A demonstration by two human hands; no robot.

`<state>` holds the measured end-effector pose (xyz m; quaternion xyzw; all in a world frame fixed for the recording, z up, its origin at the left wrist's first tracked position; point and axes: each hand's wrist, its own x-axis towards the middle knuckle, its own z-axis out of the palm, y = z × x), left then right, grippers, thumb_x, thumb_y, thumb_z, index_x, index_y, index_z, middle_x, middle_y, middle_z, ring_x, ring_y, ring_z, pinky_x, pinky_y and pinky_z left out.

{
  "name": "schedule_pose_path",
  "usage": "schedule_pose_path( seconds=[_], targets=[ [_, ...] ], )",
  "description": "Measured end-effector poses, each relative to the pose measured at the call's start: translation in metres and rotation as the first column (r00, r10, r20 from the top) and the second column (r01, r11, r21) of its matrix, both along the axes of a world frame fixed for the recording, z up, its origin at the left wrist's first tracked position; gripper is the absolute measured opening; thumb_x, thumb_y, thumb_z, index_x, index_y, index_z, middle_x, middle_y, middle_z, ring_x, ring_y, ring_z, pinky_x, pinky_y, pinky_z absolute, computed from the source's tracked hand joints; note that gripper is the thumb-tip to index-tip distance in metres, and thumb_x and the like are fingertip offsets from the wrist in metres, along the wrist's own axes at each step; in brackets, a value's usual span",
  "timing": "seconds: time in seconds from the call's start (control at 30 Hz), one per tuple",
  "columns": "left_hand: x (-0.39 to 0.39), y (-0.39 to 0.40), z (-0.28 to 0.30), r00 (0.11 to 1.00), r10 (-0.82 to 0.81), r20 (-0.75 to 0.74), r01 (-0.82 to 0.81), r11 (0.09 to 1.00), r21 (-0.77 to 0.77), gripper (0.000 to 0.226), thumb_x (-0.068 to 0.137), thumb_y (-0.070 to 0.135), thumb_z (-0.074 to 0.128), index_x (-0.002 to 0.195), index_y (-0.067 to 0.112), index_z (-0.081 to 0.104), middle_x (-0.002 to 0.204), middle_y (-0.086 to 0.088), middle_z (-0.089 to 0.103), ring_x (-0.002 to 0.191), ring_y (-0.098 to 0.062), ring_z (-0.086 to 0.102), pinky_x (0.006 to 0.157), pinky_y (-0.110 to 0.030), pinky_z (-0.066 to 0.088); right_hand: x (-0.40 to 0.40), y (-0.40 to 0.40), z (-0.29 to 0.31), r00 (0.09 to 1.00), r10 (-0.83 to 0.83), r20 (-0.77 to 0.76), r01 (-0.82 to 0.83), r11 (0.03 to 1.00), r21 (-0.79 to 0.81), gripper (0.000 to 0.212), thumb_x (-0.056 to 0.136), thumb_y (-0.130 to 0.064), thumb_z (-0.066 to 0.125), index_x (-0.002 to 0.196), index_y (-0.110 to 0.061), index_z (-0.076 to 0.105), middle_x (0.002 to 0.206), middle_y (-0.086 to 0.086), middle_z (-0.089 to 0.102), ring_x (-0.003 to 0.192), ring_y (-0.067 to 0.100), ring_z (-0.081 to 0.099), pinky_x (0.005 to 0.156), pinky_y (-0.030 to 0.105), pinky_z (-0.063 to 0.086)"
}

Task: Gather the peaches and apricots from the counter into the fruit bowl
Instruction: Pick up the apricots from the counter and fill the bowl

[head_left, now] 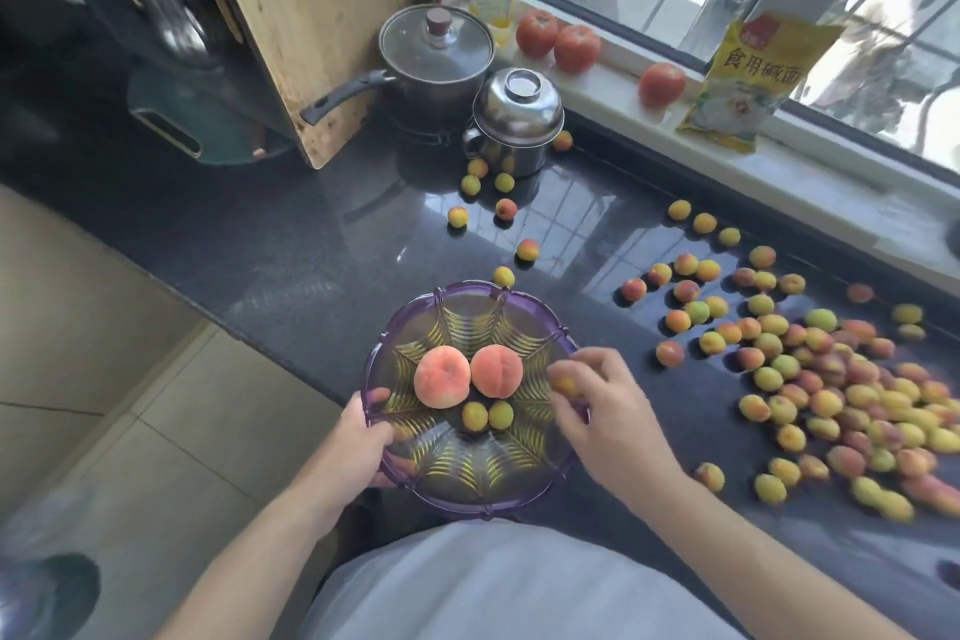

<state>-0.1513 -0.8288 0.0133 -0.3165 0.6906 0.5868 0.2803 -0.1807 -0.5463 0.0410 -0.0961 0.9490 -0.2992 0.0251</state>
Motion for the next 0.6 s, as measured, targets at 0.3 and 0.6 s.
schedule_pose_path(
  seconds=[0.3, 0.6],
  targets=[
    [0.002, 0.002, 0.008, 1.000, -0.006, -0.024, 0.006, 1.000, 0.002, 0.037, 0.108, -0.002, 0.044, 0.133, 0.026, 0.046, 0.103, -0.006, 0.073, 0.060, -0.016, 0.076, 0.056, -0.028, 0.059, -0.003, -0.041, -0.030, 0.982, 0.136, 0.135, -0.178, 0.903, 0.390, 0.035, 0.078, 0.003, 0.065, 0.105, -0.014, 0.052, 0.099, 0.006, 0.054, 0.084, 0.030, 0.058, 0.064, 0.042, 0.047],
    [0.003, 0.001, 0.005, 1.000, -0.009, -0.021, 0.009, 1.000, 0.014, 0.040, 0.108, -0.001, 0.043, 0.138, 0.026, 0.044, 0.110, -0.009, 0.075, 0.067, -0.021, 0.076, 0.055, -0.028, 0.059, -0.012, -0.046, -0.040, 0.969, 0.152, 0.193, -0.227, 0.859, 0.458, 0.019, 0.087, 0.000, 0.058, 0.102, -0.011, 0.061, 0.102, 0.009, 0.052, 0.094, 0.028, 0.054, 0.073, 0.043, 0.049]
  ],
)
